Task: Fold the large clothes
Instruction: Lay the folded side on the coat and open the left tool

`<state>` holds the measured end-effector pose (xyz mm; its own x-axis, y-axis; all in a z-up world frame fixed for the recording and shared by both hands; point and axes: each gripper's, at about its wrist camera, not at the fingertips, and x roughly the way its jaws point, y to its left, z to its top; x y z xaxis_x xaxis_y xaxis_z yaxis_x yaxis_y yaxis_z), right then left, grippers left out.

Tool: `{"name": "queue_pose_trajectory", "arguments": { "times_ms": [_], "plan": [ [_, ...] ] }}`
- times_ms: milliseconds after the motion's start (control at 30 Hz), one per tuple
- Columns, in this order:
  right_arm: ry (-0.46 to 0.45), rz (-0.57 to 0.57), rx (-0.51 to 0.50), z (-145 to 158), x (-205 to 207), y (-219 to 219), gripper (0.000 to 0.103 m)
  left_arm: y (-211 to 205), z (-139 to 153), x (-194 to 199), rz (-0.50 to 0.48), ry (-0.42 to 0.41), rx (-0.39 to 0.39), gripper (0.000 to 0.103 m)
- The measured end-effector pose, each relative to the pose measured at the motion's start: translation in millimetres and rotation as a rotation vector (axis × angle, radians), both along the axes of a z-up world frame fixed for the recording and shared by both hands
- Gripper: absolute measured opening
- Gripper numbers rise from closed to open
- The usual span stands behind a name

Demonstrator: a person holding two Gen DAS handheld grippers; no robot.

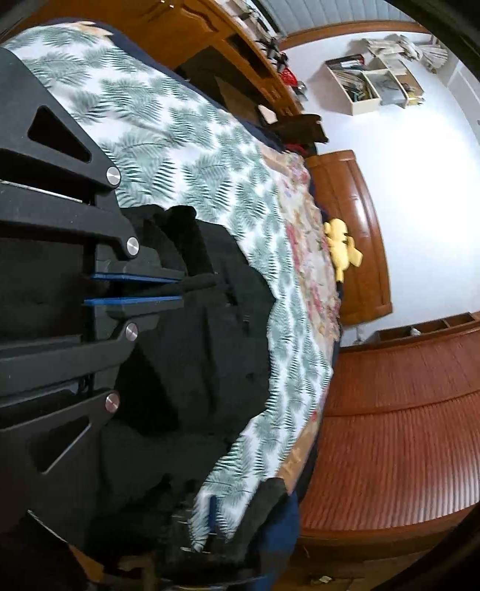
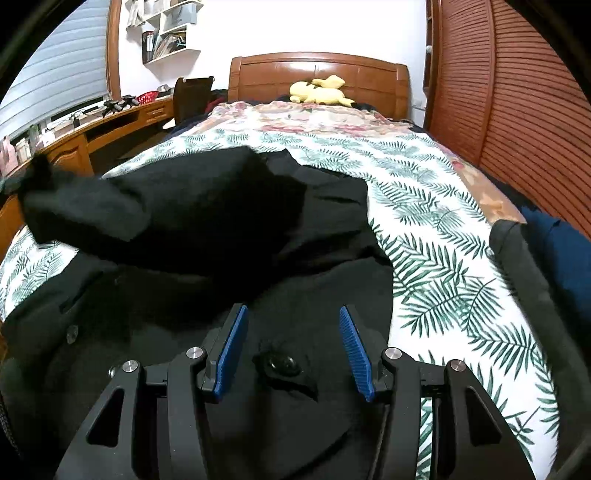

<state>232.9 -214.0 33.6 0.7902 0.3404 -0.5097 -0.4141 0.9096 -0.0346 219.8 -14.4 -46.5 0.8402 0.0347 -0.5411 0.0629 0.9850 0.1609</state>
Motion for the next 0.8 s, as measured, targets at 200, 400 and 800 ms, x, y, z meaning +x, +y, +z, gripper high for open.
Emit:
{"name": "queue_pose_trajectory", "arguments": {
  "times_ms": [200, 400, 800],
  "plan": [
    [-0.012, 0.026, 0.01, 8, -3, 1, 0.053, -5, -36, -23, 0.024, 0.061, -0.015, 0.007],
    [-0.013, 0.036, -0.016, 3, -3, 2, 0.053, 1, -51, -32, 0.02, 0.117, -0.09, 0.011],
    [0.006, 0.04, -0.02, 3, 1, 9, 0.053, 22, -34, -54, 0.008, 0.049, -0.138, 0.075]
  ]
}}
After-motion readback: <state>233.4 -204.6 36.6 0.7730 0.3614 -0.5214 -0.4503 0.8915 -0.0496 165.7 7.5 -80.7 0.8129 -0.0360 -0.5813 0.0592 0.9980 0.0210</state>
